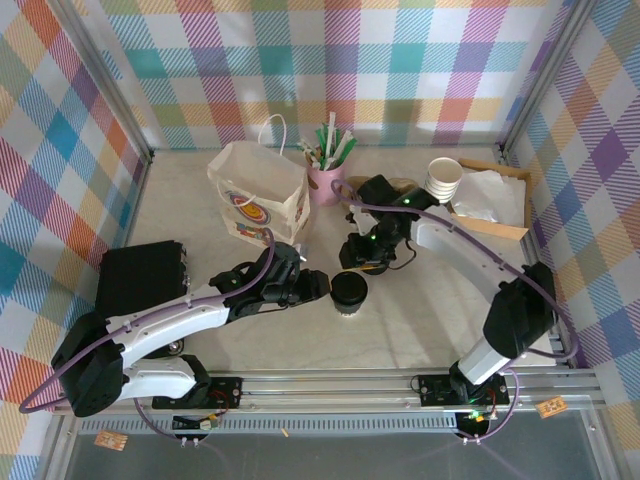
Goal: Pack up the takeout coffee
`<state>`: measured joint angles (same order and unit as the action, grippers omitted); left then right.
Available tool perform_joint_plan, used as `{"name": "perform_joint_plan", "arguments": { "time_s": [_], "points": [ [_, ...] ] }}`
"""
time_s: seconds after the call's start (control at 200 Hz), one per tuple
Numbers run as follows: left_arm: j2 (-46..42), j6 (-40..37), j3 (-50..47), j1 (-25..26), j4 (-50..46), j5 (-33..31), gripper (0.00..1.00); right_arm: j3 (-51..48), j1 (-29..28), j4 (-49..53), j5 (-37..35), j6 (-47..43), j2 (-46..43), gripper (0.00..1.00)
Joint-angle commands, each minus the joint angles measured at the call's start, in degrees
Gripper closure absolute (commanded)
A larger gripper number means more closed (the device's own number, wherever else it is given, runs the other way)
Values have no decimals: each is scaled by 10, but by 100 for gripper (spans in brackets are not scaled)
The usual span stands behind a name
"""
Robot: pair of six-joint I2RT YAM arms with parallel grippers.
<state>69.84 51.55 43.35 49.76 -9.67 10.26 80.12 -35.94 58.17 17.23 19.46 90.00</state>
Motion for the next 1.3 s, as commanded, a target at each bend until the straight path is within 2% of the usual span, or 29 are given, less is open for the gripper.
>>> {"name": "perform_joint_plan", "arguments": {
  "time_s": [0.0, 0.11, 0.425, 0.64, 0.875, 1.295],
  "points": [
    [-10, -10, 0, 5, -21, 21, 65, -42, 5, 7, -27, 9, -41, 68],
    [-19, 13, -36, 5, 2, 25, 66, -78, 9, -2, -40, 12, -51, 76],
    [1, 42, -60, 7, 59, 55, 67, -132, 20, -33, -59, 18, -52, 79],
    [2, 51, -68, 10, 92, 57, 67, -139, 26, -41, -55, 19, -54, 79],
    [10, 65, -82, 10, 119, 48, 67, -145, 30, -59, -37, 22, -52, 73],
    [45, 76, -89, 12, 160, 56, 67, -162, 38, -62, -27, 20, -43, 72]
  ]
}}
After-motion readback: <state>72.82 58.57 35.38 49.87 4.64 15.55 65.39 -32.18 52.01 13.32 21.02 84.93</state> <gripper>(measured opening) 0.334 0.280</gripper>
